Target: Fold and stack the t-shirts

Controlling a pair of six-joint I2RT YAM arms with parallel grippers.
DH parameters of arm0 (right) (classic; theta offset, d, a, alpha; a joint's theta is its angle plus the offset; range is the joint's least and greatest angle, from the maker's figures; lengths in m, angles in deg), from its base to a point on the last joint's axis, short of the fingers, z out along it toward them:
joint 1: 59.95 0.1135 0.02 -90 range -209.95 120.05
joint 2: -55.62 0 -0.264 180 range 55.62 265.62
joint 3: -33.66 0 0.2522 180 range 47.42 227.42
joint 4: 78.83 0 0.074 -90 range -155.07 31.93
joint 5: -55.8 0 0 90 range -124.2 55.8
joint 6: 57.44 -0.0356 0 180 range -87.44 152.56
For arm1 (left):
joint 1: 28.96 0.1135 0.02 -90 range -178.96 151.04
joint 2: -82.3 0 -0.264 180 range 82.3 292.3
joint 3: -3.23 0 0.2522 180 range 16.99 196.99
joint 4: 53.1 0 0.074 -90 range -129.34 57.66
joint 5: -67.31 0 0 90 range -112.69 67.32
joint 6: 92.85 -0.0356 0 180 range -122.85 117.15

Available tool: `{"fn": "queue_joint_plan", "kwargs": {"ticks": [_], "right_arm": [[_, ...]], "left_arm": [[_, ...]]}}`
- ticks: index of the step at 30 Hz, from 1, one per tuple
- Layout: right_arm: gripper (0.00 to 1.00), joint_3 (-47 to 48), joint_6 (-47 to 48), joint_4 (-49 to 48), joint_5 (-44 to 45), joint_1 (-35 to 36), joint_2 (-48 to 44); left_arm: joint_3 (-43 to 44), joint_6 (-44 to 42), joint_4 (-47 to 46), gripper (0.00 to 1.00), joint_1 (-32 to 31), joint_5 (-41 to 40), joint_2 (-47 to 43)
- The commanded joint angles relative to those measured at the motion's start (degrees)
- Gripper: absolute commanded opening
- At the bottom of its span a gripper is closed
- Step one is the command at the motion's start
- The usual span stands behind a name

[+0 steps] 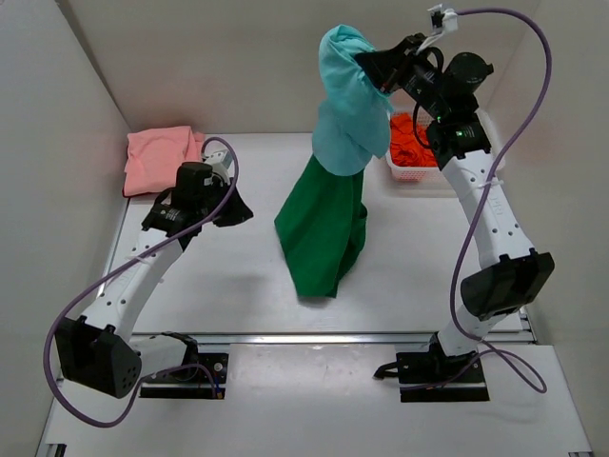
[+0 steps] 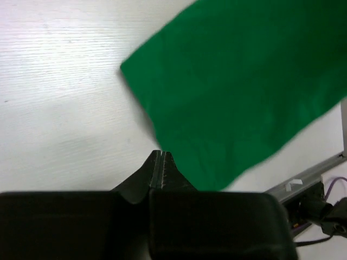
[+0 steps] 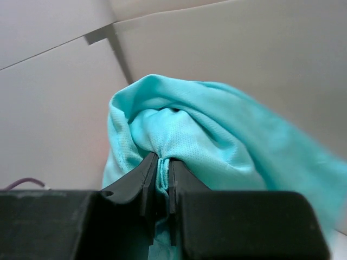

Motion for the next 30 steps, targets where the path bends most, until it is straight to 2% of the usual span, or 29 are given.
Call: {"fn": "queue_joint_plan", "kwargs": {"ticks": [1, 2, 3, 6, 8, 10, 12, 13, 17, 18, 21, 23, 24, 25, 26, 28, 30], "right_arm": [[0.0, 7.7, -0.2, -2.1, -4.8, 4.0, -0.3], [0.0, 7.3, 1.9, 0.1, -5.5, 6.1, -0.2], [0.0, 4.8, 3.4, 1.3, -5.9, 7.8, -0.8], [0.0, -1.0, 5.0, 2.3, -6.1, 10.5, -3.2], [0.0, -3.4, 5.6, 4.0, -6.7, 11.3, -4.3], [0.0, -4.6, 5.4, 5.9, -8.5, 11.4, -4.7], [0.0, -5.5, 6.4, 7.9, -9.3, 12.2, -5.0], [0.0, -6.7, 7.7, 8.8, -8.5, 12.7, -5.5], [0.0, -7.7, 9.0, 11.0, -6.2, 12.7, -5.0], [0.0, -8.1, 9.8, 11.9, -6.4, 12.4, -4.3], [0.0, -6.3, 13.5, 15.1, -6.6, 14.1, -2.5], [0.01, -8.2, 14.3, 15.1, -16.1, 13.2, -1.9], [0.07, -8.1, 12.9, 14.9, -19.6, 12.3, -1.1], [0.23, -8.3, 12.1, 18.0, -25.3, 11.9, -0.3], [0.34, -7.8, 12.6, 19.6, -30.0, 11.5, 0.0], [0.67, -8.8, 16.9, 25.2, -32.3, 12.1, -0.6], [0.79, -11.8, 16.4, 25.6, -34.5, 10.5, -2.2]], "left_arm": [[1.3, 0.4, 0.8, 0.01, 0.8, -2.9, -0.9], [2.8, 0.3, 1.1, 0.02, 0.8, -3.7, -0.7], [4.4, 1.1, 1.2, 0.07, 0.9, -3.8, 0.0], [11.5, 6.3, 2.6, 0.11, 2.8, -3.9, 3.0], [16.2, 9.6, 0.5, 0.37, 3.5, 0.3, 7.0], [20.1, 13.1, -5.3, 0.41, 3.9, 7.8, 9.9], [21.8, 21.0, -11.3, 0.49, 5.2, 13.7, 12.2], [21.4, 23.0, -14.7, 0.56, 6.3, 16.0, 13.1], [16.6, 33.7, -24.4, 0.6, 8.2, 22.2, 13.3], [15.3, 35.1, -26.3, 0.58, 8.8, 22.7, 13.3], [13.8, 34.0, -22.6, 0.57, 11.9, 21.4, 12.8], [13.8, 32.0, -17.1, 0.57, 15.0, 19.3, 11.7], [13.4, 31.3, -13.3, 0.57, 17.1, 17.5, 11.3], [13.4, 30.0, -10.3, 0.58, 18.1, 16.1, 10.7], [13.1, 29.4, -9.4, 0.58, 20.1, 15.4, 10.1], [13.2, 28.3, -6.5, 0.59, 20.9, 13.3, 10.1], [12.5, 27.5, -6.2, 0.6, 20.3, 13.0, 10.7]]}}
